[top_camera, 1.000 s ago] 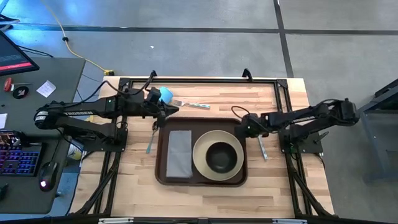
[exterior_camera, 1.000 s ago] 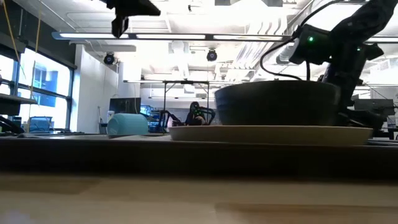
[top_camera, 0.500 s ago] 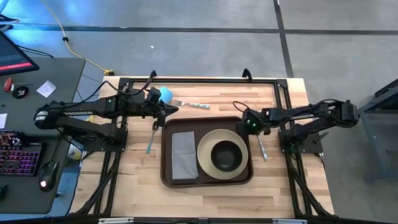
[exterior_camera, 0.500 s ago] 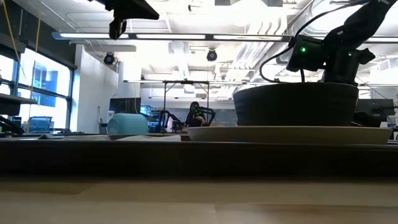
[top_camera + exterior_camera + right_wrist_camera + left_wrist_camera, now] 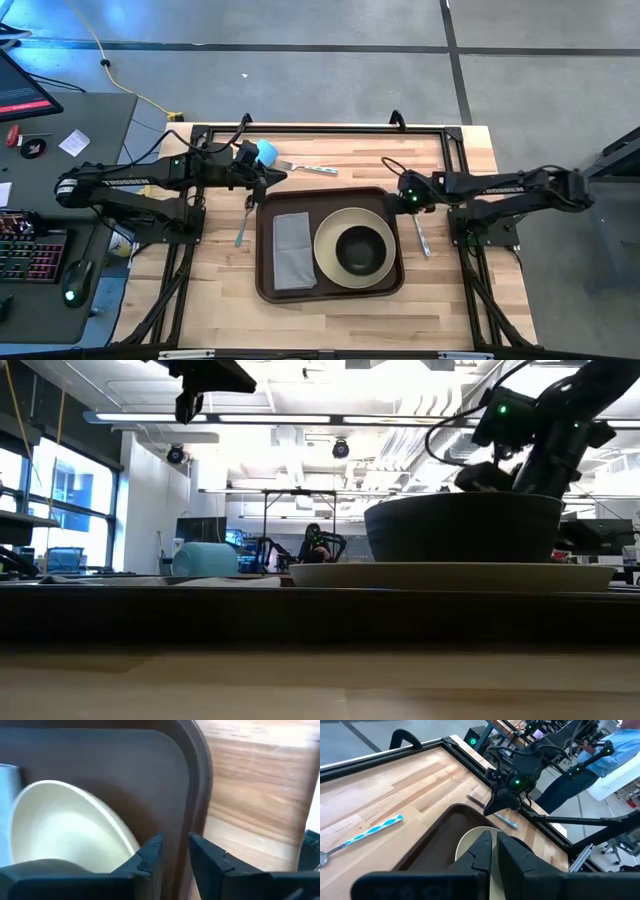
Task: Set up tray
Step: Adjust the dark brown serving tray, then adjust the black bowl
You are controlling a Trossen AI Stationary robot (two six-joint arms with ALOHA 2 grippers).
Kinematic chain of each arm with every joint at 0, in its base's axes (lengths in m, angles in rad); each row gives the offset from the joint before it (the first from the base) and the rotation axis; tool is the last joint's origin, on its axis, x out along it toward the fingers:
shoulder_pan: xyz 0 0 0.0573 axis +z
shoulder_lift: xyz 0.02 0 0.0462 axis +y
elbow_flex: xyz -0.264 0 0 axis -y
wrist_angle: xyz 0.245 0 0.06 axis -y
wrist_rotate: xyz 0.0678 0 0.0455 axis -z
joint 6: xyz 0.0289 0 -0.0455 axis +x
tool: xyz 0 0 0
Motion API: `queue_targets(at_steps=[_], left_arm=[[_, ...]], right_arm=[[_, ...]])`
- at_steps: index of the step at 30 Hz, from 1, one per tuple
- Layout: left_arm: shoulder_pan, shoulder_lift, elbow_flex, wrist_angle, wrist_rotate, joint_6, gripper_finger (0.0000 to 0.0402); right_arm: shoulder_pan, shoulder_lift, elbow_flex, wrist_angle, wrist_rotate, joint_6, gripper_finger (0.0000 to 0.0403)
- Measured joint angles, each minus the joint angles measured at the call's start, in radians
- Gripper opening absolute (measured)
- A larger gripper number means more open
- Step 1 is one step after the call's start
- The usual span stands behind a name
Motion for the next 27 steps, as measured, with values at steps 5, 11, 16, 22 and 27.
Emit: queue_targets(at_steps=[5, 11, 16, 22, 27], left_arm=[[0.000, 0.000, 0.000, 0.000, 0.000, 0.000, 0.0066], [0.000, 0.000, 0.000, 0.000, 0.000, 0.000, 0.0067], [0.000, 0.000, 0.000, 0.000, -0.009, 0.000, 0.0067], [0.000, 0.000, 0.000, 0.000, -0.010, -0.013, 0.0067], [0.000, 0.000, 0.000, 0.000, -0.010, -0.016, 0.0067]], right_arm=[[0.042, -0.051, 0.000, 0.034, -0.030, -0.032, 0.0074], [0.125, -0.064, 0.002, 0.111, -0.111, -0.120, 0.0074], [0.183, -0.064, 0.002, 0.117, -0.155, -0.124, 0.0073], [0.252, -0.064, 0.002, 0.187, -0.197, -0.131, 0.0073], [0.292, -0.064, 0.002, 0.187, -0.191, -0.121, 0.0073]])
